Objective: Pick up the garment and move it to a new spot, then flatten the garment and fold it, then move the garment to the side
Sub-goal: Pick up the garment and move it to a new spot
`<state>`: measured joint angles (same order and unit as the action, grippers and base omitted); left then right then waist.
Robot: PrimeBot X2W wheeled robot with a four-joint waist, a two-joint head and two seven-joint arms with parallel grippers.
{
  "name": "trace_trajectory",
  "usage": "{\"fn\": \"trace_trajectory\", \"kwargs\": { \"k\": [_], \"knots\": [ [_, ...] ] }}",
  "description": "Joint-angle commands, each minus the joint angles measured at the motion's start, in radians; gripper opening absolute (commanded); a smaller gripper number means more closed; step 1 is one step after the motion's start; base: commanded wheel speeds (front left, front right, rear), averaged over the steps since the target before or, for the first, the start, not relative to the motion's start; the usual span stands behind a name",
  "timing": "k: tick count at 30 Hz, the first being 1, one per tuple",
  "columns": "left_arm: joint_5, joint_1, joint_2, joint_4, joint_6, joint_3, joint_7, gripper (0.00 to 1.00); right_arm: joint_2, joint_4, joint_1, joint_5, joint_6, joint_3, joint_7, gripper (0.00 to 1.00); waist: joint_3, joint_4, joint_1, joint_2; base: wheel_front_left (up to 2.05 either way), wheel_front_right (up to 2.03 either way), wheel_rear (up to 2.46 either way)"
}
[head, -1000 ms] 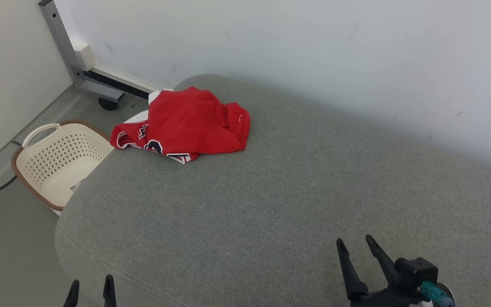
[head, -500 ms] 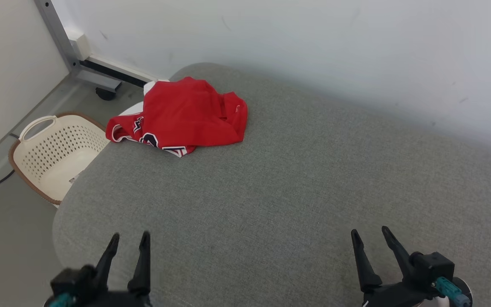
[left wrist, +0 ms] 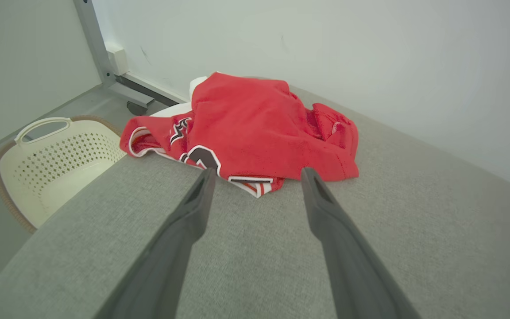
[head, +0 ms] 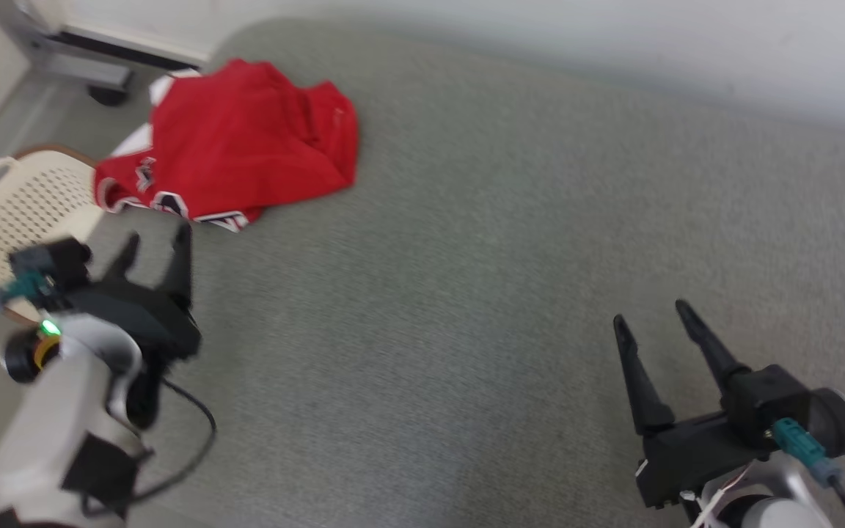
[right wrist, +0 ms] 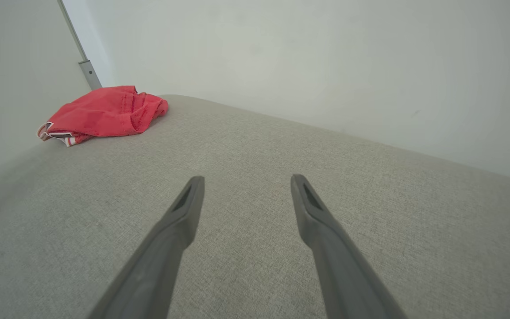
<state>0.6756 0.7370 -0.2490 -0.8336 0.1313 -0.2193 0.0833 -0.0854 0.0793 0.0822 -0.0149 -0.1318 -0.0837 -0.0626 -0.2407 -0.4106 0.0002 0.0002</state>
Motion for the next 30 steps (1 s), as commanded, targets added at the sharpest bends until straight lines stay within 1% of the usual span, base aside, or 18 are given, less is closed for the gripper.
{"fn": "trace_trajectory", "kwargs": {
  "k": [1,5,10,12,17,22,25,26,27,28,30],
  "knots": [
    [0.002,0.038,-0.011,-0.022,-0.002,0.004,-0.006,1.00,-0.009,0.022,0.004,0.005,0.002,0.005,-0.007,1.00,-0.159,0.131,-0.0002,-0.0002,0.00,0.00,0.00],
    [0.001,0.145,-0.039,-0.102,-0.005,0.012,-0.015,1.00,-0.027,0.118,-0.025,0.008,0.002,0.020,-0.046,1.00,-0.230,0.172,-0.0002,-0.0002,0.00,0.00,0.00],
    [0.016,0.241,-0.073,-0.205,-0.050,0.035,-0.048,1.00,-0.038,0.207,-0.056,0.011,0.002,0.022,-0.076,1.00,-0.289,0.205,-0.0002,-0.0002,0.00,0.00,0.00],
    [0.021,0.279,-0.095,-0.236,-0.057,0.044,-0.054,1.00,-0.045,0.234,-0.059,0.008,0.002,0.017,-0.082,1.00,-0.311,0.218,-0.0002,-0.0002,0.00,0.00,0.00],
    [0.038,0.317,-0.103,-0.301,-0.073,0.067,-0.023,1.00,-0.052,0.286,-0.080,0.010,0.002,0.021,-0.100,1.00,-0.346,0.236,-0.0002,-0.0002,0.00,0.00,0.00],
    [0.042,0.325,-0.086,-0.344,-0.091,0.072,0.008,1.00,-0.057,0.309,-0.086,0.011,0.002,0.026,-0.107,1.00,-0.350,0.242,-0.0002,-0.0002,0.00,0.00,0.00],
    [0.045,0.319,-0.067,-0.376,-0.117,0.073,0.025,1.00,-0.055,0.312,-0.080,0.011,0.002,0.023,-0.108,1.00,-0.345,0.246,-0.0002,-0.0002,0.00,0.00,0.00],
    [0.044,0.314,-0.064,-0.384,-0.122,0.072,0.025,0.90,-0.054,0.310,-0.077,0.011,0.002,0.021,-0.107,1.00,-0.342,0.246,-0.0002,-0.0002,0.00,0.00,0.00],
    [0.043,0.309,-0.059,-0.390,-0.126,0.070,0.031,0.34,-0.053,0.305,-0.072,0.010,0.002,0.020,-0.106,1.00,-0.336,0.246,-0.0002,-0.0002,0.00,0.00,0.00],
    [0.039,0.306,-0.061,-0.393,-0.126,0.068,0.041,0.00,-0.051,0.301,-0.069,0.008,0.002,0.019,-0.103,1.00,-0.330,0.246,-0.0002,-0.0002,0.00,0.00,0.00],
    [0.031,0.292,-0.068,-0.399,-0.126,0.061,0.057,0.00,-0.047,0.288,-0.060,0.004,0.002,0.012,-0.095,1.00,-0.315,0.248,-0.0002,-0.0002,0.00,0.00,0.00]
  ]
}}
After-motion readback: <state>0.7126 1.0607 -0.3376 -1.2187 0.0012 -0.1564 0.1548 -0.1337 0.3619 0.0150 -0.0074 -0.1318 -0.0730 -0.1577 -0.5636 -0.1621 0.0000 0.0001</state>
